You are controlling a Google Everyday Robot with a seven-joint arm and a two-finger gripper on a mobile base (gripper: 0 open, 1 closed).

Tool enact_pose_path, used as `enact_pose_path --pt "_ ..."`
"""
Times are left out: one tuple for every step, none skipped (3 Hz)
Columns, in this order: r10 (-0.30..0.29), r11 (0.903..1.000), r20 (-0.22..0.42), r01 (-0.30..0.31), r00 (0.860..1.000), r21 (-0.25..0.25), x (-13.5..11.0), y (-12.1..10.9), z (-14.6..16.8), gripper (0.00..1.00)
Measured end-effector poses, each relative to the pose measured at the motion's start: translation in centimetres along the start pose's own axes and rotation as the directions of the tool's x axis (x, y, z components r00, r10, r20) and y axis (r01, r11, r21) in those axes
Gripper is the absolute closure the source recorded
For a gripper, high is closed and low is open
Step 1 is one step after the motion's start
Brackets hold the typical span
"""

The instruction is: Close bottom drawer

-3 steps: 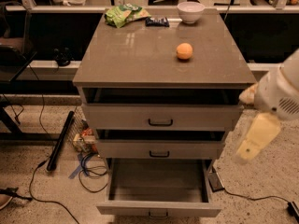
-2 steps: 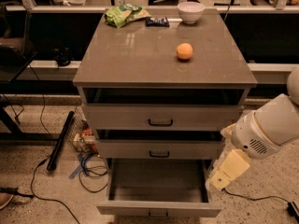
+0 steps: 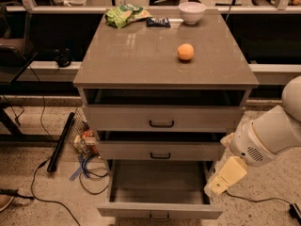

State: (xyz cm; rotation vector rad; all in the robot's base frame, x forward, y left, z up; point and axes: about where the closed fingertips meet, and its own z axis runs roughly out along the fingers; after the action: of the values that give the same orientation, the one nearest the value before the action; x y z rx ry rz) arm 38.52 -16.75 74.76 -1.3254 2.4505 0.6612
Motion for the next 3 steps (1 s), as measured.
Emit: enact_pose_path --pt "0.036 0.9986 0.034 -0.034 0.999 -0.04 2.6 -1.3 5.2 0.0" --pt "0.085 0.9947 0.123 -0.077 0.989 -0.068 5.1 -3.1 10.4 0.0" --pt "0.152 0.9819 0.19 -0.126 0.97 -0.141 7.4 -4.6 16.9 0.0"
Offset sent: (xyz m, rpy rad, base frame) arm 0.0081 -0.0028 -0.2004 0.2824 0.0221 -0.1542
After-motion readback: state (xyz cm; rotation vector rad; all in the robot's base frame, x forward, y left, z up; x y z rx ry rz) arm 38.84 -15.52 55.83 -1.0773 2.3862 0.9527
